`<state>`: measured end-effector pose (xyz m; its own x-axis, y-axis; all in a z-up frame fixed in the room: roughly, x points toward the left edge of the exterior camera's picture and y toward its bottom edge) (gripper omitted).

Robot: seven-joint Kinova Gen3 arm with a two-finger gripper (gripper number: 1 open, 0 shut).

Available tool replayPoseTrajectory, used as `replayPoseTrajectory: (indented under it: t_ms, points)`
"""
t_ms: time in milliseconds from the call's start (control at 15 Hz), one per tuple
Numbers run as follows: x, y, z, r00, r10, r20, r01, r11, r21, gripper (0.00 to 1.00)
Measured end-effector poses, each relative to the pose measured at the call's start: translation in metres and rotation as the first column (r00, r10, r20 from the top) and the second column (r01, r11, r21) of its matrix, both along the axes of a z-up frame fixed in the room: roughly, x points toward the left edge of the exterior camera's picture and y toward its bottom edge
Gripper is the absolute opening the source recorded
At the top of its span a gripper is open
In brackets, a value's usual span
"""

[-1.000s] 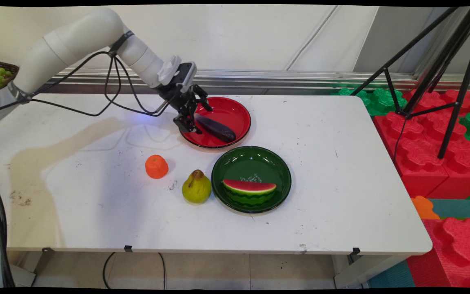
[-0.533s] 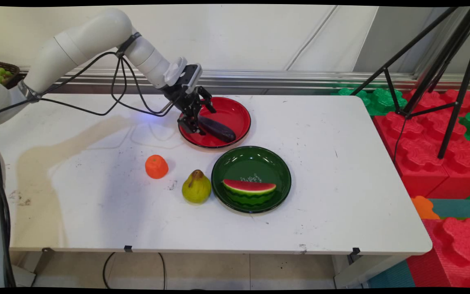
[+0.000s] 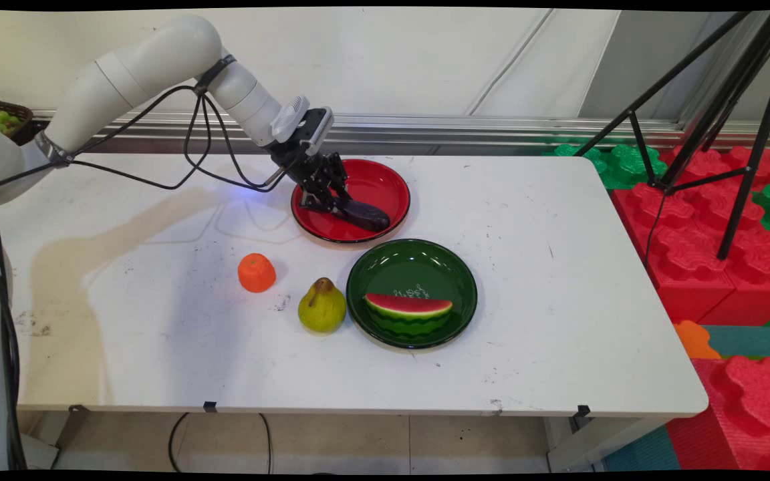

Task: Place the picked object on the table

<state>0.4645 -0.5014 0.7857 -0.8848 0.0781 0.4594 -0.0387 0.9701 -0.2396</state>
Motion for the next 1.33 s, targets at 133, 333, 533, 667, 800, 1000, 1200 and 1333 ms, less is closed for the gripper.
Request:
replayPoseTrajectory:
  t_ms: [133,333,533,667,800,1000,1200,1333]
  points:
    - [-0.001,-0.002,0.000,1.000,-0.003,0.002,0.003,1.000,0.002,0.00]
    - [-0.001,-0.006,0.001,1.000,-0.010,0.005,0.010,1.000,0.004,0.00]
    - [0.002,-0.007,0.005,1.000,-0.014,0.002,0.014,1.000,-0.003,0.00]
    - [0.005,-0.006,0.010,1.000,-0.008,-0.006,0.008,1.000,-0.008,0.00]
    - [0.011,-0.001,0.016,1.000,0.006,-0.019,-0.006,1.000,-0.014,0.00]
    - [0.023,0.010,0.025,0.999,0.033,-0.036,-0.033,0.999,-0.010,0.00]
    - [0.042,0.026,0.035,0.996,0.071,-0.059,-0.071,0.997,-0.002,0.00]
    - [0.053,0.036,0.044,0.992,0.098,-0.077,-0.099,0.995,0.001,0.00]
